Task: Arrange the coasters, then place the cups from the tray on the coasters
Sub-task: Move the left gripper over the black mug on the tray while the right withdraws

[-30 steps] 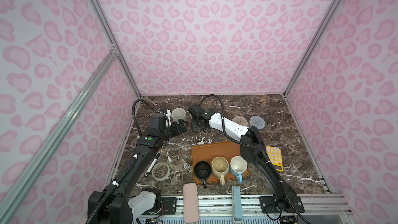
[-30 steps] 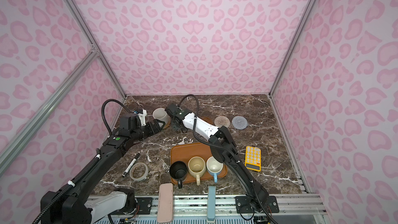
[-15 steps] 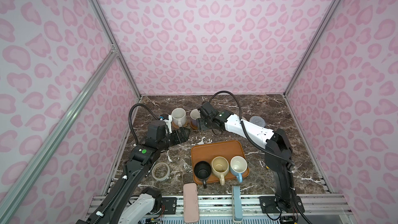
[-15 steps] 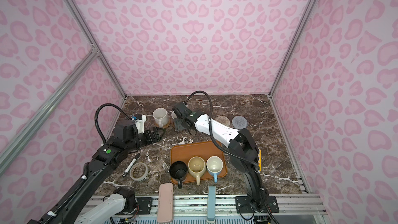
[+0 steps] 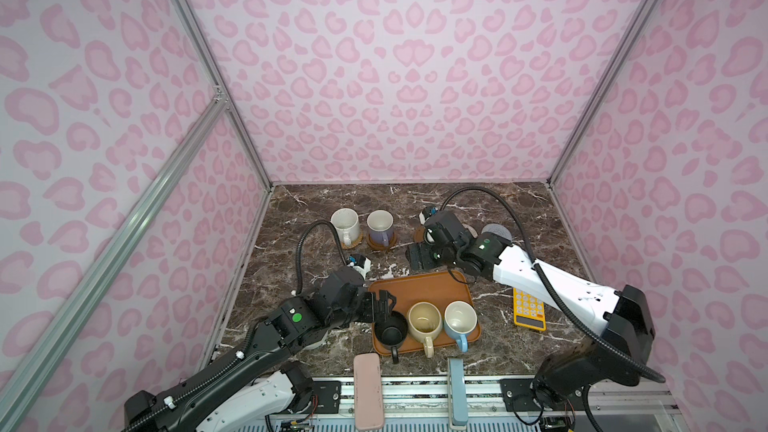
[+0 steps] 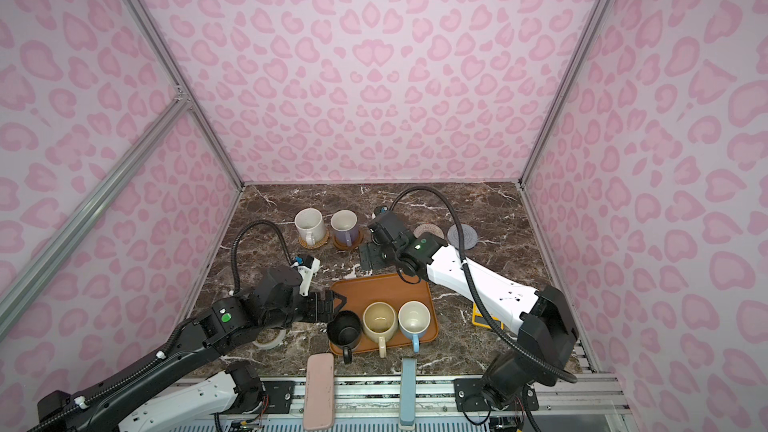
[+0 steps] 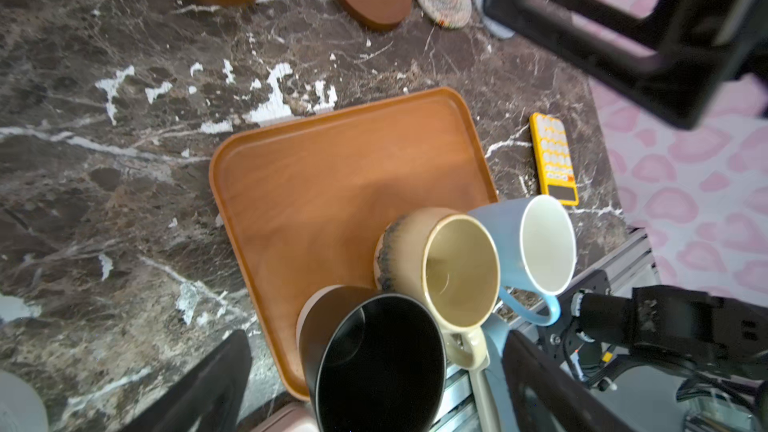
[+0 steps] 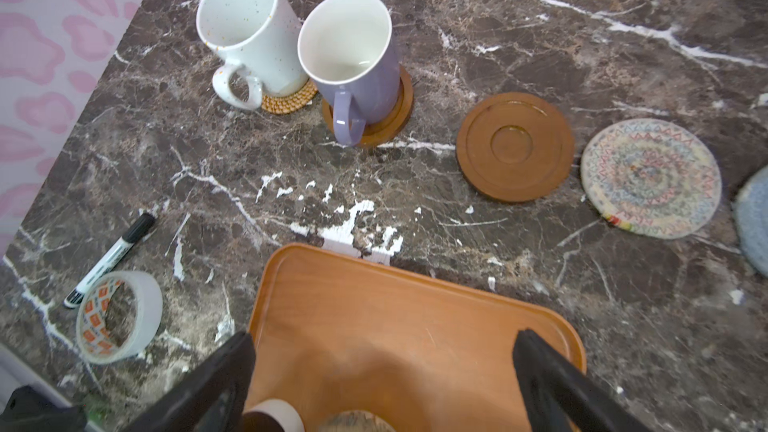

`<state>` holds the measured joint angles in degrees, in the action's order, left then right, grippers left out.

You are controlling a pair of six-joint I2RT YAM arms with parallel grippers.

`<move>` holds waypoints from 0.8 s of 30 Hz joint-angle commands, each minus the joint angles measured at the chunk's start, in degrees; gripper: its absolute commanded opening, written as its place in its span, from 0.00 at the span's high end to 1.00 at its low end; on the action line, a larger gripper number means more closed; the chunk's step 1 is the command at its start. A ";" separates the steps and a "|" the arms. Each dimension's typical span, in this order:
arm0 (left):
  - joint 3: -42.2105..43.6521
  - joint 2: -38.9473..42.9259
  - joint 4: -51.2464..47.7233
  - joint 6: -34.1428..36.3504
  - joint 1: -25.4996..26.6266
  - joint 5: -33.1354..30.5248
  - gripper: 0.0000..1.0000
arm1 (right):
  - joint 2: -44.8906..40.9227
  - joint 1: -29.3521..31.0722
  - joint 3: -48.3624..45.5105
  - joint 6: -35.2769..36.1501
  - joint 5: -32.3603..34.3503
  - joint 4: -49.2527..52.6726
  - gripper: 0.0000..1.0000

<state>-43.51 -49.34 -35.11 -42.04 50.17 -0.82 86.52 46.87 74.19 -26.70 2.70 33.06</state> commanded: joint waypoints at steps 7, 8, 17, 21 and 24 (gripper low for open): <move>-1.52 -1.87 -7.46 -6.37 12.06 -11.26 0.04 | -10.80 -1.60 -12.16 0.44 -1.65 4.47 0.01; -1.87 -2.45 -8.48 -7.07 13.57 -12.27 0.04 | -11.99 -1.82 -13.45 0.11 -1.65 4.31 0.01; -3.53 -7.51 -15.15 -17.65 27.01 -21.61 0.03 | -20.00 -3.36 -19.69 0.07 -2.44 5.82 0.01; -0.43 -9.47 -9.45 -20.63 29.58 -21.64 0.02 | -22.65 -3.50 -21.86 0.18 -2.99 4.91 0.01; 0.40 -12.66 -8.31 -21.97 29.64 -22.22 0.03 | -23.49 -3.48 -22.15 0.07 -3.75 5.08 0.01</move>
<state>-43.79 -60.45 -45.36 -60.34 79.59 -20.49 63.48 43.44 52.53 -26.37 -0.08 38.41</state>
